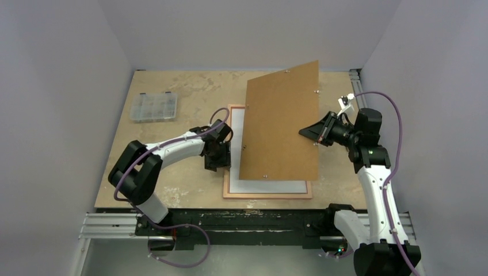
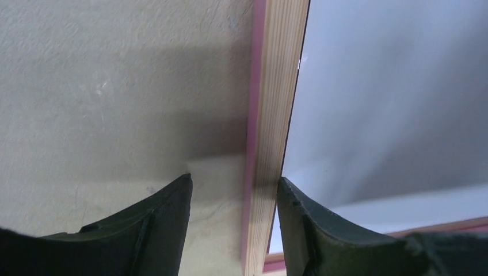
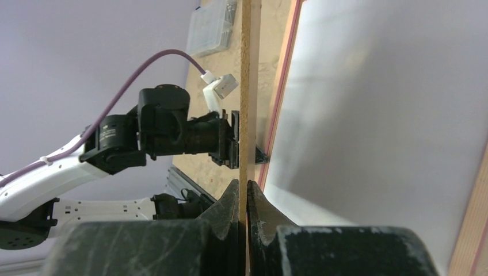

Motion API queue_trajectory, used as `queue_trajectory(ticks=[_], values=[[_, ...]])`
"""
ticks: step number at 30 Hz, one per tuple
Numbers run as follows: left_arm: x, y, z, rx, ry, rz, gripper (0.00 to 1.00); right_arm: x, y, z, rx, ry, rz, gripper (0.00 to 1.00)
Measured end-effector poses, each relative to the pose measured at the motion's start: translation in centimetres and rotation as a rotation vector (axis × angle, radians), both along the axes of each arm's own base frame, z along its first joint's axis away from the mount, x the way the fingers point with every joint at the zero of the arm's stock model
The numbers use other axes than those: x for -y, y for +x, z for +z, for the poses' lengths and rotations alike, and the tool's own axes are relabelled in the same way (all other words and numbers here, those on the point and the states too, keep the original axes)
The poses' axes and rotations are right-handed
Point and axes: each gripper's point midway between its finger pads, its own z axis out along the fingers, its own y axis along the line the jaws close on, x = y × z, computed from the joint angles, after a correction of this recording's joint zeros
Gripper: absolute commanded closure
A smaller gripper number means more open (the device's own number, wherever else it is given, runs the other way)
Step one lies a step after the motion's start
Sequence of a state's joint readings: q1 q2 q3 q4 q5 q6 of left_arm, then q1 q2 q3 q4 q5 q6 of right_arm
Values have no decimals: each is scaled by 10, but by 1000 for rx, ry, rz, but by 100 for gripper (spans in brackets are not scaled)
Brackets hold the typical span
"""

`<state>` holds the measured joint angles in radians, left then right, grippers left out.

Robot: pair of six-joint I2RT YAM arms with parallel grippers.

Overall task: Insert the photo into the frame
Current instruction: Move the photo frame to the center of the board.

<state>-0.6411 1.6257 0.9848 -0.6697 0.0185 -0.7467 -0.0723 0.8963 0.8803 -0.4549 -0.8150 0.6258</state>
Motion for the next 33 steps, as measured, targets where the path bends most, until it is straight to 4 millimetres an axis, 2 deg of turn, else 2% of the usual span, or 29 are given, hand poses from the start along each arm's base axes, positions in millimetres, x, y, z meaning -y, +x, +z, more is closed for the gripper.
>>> queue_trajectory(ticks=[2,9,14,16,24,26,28,32,33], values=[[3,2,-6,11,-14,-6,52,0,1,2,2,7,-4,100],[17,4,-9,36,-41,-36,73,0,2,2,1,7,-8,100],[24,1,-8,72,-18,-58,82,1,2,0,-2,4,-12,100],[25,0,-8,89,3,-59,88,1,2,-1,-4,2,-13,100],[37,-9,-7,120,23,-49,91,1,2,-15,-38,-4,-10,100],[37,-9,-8,123,25,-35,89,2,2,-20,-52,-5,-8,100],[36,-10,-8,129,22,-24,80,2,3,-24,-61,-9,-8,100],[35,-13,-7,146,-2,-5,40,2,1,-29,-64,-19,0,100],[34,-17,-7,140,-8,-4,32,2,1,-30,-63,-21,1,100]])
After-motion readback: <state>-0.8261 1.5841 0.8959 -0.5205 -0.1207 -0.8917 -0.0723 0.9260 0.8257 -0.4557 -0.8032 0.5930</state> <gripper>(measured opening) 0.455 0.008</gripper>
